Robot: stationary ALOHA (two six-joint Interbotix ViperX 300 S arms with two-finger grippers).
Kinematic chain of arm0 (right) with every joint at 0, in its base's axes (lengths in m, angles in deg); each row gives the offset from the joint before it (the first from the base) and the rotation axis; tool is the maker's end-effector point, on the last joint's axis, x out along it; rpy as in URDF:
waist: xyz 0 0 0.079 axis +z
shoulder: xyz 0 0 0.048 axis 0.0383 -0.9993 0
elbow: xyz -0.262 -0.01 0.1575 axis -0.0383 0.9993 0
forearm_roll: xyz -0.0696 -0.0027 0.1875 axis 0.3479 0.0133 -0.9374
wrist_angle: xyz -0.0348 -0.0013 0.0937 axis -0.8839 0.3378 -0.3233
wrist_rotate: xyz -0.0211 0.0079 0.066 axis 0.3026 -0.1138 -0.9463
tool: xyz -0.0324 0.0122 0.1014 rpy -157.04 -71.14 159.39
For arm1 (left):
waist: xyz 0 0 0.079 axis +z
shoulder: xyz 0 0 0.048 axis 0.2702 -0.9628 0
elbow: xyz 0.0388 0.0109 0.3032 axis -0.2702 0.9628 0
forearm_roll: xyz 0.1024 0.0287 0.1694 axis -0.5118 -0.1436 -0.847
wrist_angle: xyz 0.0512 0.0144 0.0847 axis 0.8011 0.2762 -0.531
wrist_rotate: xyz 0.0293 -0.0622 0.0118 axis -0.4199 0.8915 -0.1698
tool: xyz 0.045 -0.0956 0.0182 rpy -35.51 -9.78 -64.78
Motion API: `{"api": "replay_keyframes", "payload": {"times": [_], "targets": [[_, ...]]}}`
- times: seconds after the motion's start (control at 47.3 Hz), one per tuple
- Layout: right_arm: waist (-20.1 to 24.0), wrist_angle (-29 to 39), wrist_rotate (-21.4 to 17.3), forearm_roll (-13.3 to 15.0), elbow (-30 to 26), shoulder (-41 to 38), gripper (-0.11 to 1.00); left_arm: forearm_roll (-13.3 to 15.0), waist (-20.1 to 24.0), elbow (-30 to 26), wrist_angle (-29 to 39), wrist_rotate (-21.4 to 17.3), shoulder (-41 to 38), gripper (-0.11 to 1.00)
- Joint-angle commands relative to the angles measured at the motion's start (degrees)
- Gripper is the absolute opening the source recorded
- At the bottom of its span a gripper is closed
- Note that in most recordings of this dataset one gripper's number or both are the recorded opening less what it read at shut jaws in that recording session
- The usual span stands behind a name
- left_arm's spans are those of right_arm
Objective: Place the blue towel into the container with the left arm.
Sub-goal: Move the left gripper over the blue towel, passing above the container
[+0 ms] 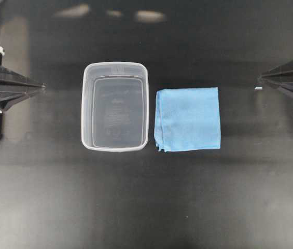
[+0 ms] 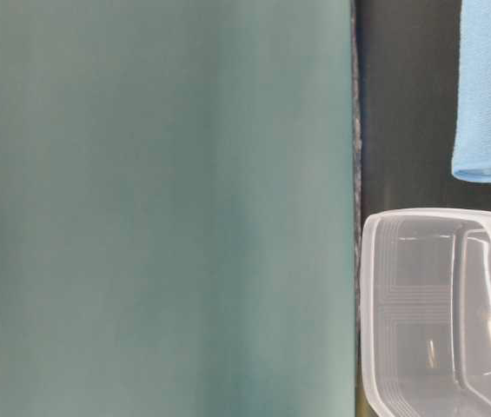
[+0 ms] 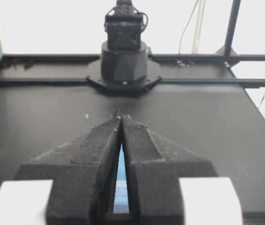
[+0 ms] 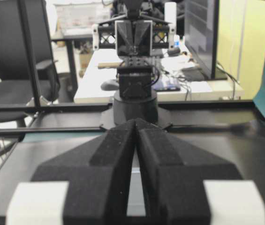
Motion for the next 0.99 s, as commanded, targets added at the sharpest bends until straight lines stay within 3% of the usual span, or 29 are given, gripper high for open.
{"api": "replay_keyframes", "payload": {"times": [0.0,0.148,0.381,0.634,0.74,0.888,0.973], "targets": [[-0.2,-0.4,-0.3,-0.2,-1.0,-0.4,0.01,-2.3,0.2,-4.7,-0.1,1.0,-2.5,0.06],[-0.4,2.6,-0.4,-0.6,-1.0,0.4,0.00,-2.3,0.3,-10.6,3.7,1.0,-6.5,0.01],[-0.2,12.9,-0.8,-0.7,-0.5,1.7,0.00,-2.3,0.3,-22.7,20.0,1.1,-16.8,0.01],[-0.4,20.6,-5.6,-0.7,1.1,5.0,0.03,-2.3,0.1,-35.8,32.4,0.6,-30.0,0.01],[-0.4,21.7,-6.0,-0.7,1.4,6.9,0.20,-2.3,-0.4,-41.4,38.4,0.5,-35.9,0.01],[-0.8,22.3,-6.1,-0.7,1.7,9.7,0.59,-2.4,-0.9,-49.8,47.2,0.2,-43.8,0.01],[-1.1,22.3,-6.1,-0.7,2.0,11.3,0.75,-2.4,-0.8,-54.2,51.5,0.2,-47.4,0.01]]}}
